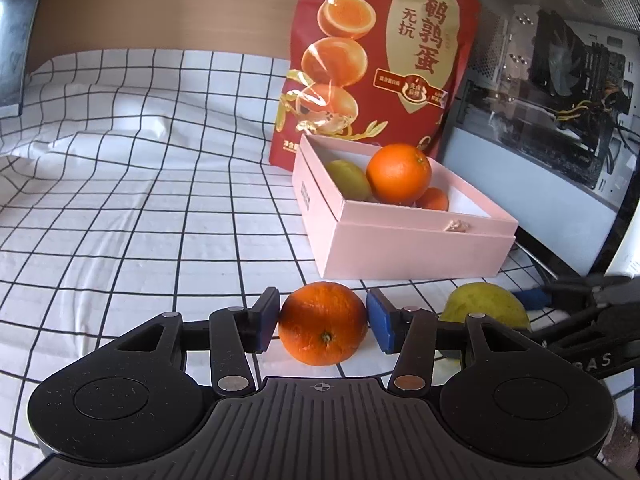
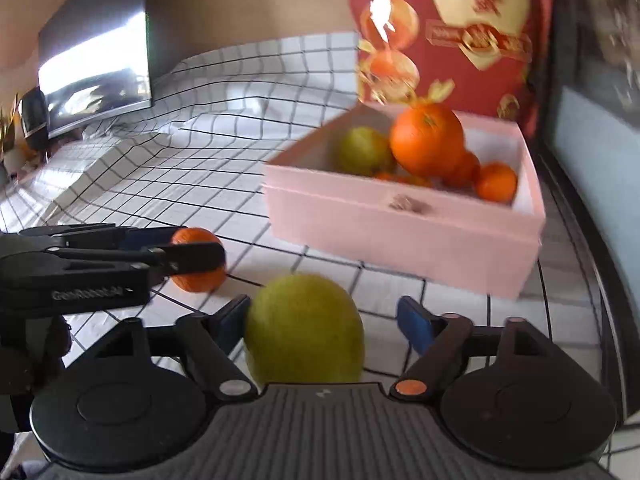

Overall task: Organize fruits
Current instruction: 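Lift the pear with the right gripper while the left holds its mandarin, then lower the mandarin into the box and open the left gripper while the right carries the pear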

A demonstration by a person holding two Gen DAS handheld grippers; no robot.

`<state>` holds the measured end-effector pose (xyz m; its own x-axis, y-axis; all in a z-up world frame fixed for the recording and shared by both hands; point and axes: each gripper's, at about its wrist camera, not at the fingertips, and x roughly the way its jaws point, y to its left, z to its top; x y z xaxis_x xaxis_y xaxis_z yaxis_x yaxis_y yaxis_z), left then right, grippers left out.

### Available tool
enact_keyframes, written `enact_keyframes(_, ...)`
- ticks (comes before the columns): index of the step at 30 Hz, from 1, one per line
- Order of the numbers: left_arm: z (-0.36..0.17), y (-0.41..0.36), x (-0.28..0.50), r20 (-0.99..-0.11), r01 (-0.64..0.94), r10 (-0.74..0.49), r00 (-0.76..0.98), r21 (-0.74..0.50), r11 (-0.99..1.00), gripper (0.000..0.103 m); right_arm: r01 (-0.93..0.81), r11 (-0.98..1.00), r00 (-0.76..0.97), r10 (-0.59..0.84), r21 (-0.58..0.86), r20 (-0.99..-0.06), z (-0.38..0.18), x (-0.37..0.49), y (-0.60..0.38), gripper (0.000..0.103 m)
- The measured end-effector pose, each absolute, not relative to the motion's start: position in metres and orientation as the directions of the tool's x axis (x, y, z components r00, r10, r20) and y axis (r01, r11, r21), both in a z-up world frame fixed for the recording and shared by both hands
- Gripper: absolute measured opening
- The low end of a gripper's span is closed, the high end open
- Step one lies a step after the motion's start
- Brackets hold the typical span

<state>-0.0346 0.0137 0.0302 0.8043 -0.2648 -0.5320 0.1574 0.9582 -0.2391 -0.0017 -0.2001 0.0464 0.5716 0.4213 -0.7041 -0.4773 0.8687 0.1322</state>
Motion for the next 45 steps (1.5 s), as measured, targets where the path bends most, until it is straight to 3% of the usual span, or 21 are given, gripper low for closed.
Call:
enact_keyframes(4,0.029,0.019,-0.033,-0.529,0.154,-0.282,0.801,-0.274,0.949,0.053,-0.456,0.860,0.531,0.469,0.229,-0.705,0.040,0.000,-0.213,0.090)
enact_keyframes(9,0.028,0.019,-0.032,-0.533,0.157,-0.290,0.794,-0.282,0.946,0.054,-0.450,0.866,0.540,0.457,0.216,-0.707,0.039,-0.001,-0.210,0.091)
enact_keyframes(13,0.021,0.017,-0.024,-0.574,0.188,-0.363,0.734,-0.342,0.921,0.055,-0.478,0.860,0.533,0.446,0.180,-0.719,0.038,-0.003,-0.203,0.096)
enact_keyframes(19,0.020,0.015,-0.025,-0.577,0.182,-0.354,0.736,-0.335,0.924,0.054,-0.492,0.853,0.520,0.449,0.175,-0.727,0.036,-0.004,-0.199,0.103)
enact_keyframes(35,0.028,0.014,-0.049,-0.508,0.202,-0.341,0.791,-0.310,0.929,0.054,-0.491,0.845,0.510,0.476,0.212,-0.716,0.036,-0.007,-0.203,0.103)
enact_keyframes(41,0.024,0.022,-0.046,-0.513,0.169,-0.350,0.784,-0.367,0.915,0.054,-0.493,0.849,0.518,0.463,0.191,-0.719,0.036,-0.010,-0.200,0.103)
enact_keyframes(45,0.021,0.023,-0.044,-0.522,0.161,-0.357,0.774,-0.384,0.909,0.054,-0.497,0.853,0.533,0.445,0.159,-0.720,0.036,-0.012,-0.196,0.097)
